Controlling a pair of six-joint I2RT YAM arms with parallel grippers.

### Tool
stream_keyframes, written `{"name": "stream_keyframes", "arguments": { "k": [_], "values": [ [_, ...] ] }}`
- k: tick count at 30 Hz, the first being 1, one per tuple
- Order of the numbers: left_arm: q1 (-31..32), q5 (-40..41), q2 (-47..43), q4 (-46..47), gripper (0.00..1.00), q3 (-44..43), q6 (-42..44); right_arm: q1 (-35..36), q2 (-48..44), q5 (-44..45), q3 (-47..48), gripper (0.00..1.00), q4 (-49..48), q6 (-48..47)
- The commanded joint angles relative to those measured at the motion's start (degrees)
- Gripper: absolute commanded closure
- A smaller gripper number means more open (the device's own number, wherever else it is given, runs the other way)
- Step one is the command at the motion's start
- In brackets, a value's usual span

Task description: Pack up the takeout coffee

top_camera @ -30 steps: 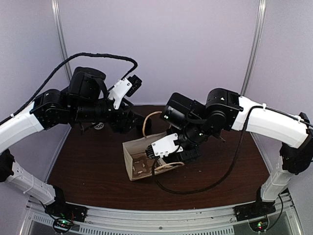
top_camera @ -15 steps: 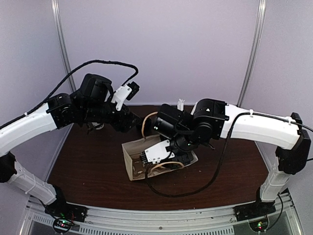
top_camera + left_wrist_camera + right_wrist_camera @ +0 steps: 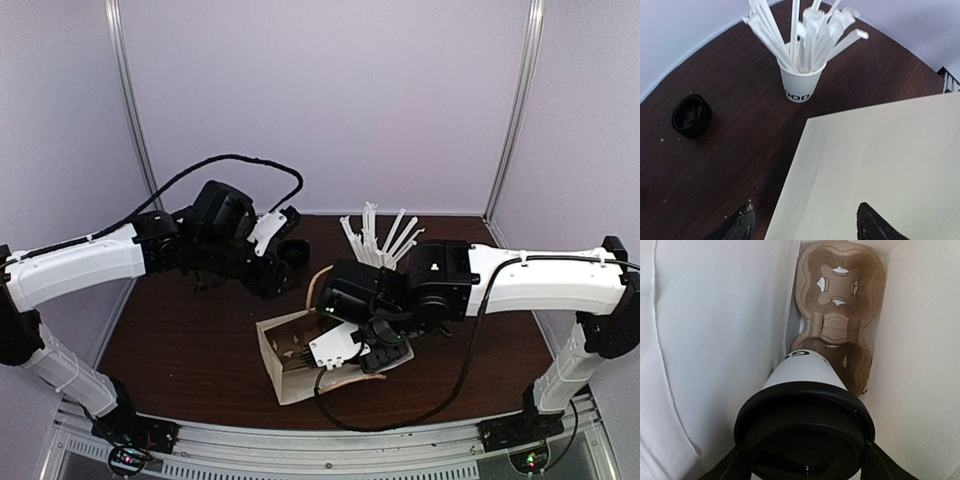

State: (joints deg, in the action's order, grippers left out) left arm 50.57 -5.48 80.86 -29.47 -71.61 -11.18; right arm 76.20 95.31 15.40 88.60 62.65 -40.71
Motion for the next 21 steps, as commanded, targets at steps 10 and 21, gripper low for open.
{"name": "stream_keyframes", "arguments": {
  "k": [10,21],
  "values": [
    [-0.3,-3.0,7.3,7.9,0.30,3.7,-0.6,-0.1,1.8,8.0,0.7,0.39,-5.8,-2.2],
    [-0.3,-6.6,6.4,12.2,0.30,6.2,-3.2,-0.2,5.4,11.2,0.6,0.39,-8.6,-4.6]
  ]
}}
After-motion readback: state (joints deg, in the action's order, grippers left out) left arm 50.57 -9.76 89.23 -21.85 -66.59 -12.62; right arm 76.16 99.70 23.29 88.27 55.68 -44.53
